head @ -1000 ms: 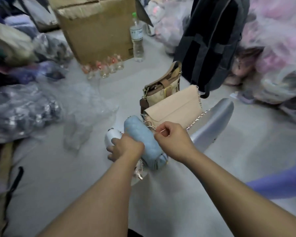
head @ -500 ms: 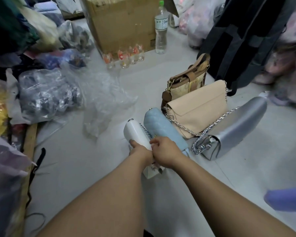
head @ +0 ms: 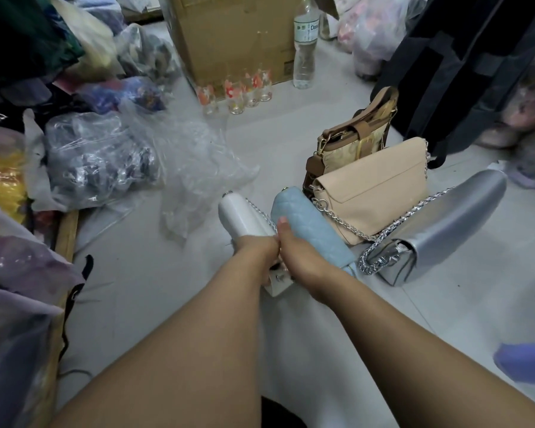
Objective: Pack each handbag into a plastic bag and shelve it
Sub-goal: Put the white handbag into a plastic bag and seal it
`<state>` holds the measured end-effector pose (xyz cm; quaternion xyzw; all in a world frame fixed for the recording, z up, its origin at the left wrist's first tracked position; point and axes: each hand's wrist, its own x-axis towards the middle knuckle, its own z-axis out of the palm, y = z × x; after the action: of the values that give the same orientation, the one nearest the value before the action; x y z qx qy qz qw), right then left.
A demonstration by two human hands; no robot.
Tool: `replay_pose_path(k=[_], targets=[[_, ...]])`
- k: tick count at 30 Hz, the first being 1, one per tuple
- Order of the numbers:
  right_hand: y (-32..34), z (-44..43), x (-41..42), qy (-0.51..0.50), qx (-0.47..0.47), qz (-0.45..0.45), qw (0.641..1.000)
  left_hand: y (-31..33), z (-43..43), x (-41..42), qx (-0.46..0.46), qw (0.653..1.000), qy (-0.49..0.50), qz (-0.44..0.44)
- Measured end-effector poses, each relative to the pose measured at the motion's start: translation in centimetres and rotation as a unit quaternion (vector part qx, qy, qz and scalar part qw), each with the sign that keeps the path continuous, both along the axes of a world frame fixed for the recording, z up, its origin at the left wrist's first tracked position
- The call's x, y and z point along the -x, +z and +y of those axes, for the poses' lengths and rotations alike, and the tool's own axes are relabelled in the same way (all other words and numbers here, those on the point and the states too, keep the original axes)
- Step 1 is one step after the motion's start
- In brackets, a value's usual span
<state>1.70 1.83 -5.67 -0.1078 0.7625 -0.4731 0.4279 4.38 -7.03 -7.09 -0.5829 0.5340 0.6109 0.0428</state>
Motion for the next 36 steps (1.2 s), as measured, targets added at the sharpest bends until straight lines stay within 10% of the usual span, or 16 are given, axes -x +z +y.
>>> replay_pose_path(k=[10, 22, 36], targets=[[8.6, 0.2, 4.0, -0.151, 0.217, 0.133, 0.955, 13.1, 2.9, 3.1, 0.271, 0.936, 0.035, 0.22], [17.7, 23.3, 12.3, -0.397, 0.211, 0.287, 0.846, 19.9, 22.6, 8.1, 0.183, 0.846, -0.271, 0.422], [27.8, 45.8, 11.4, -0.513, 0.217, 0.323, 0.765, 25.6, 43.0, 8.6, 0.142, 0.736, -0.326, 0.576]])
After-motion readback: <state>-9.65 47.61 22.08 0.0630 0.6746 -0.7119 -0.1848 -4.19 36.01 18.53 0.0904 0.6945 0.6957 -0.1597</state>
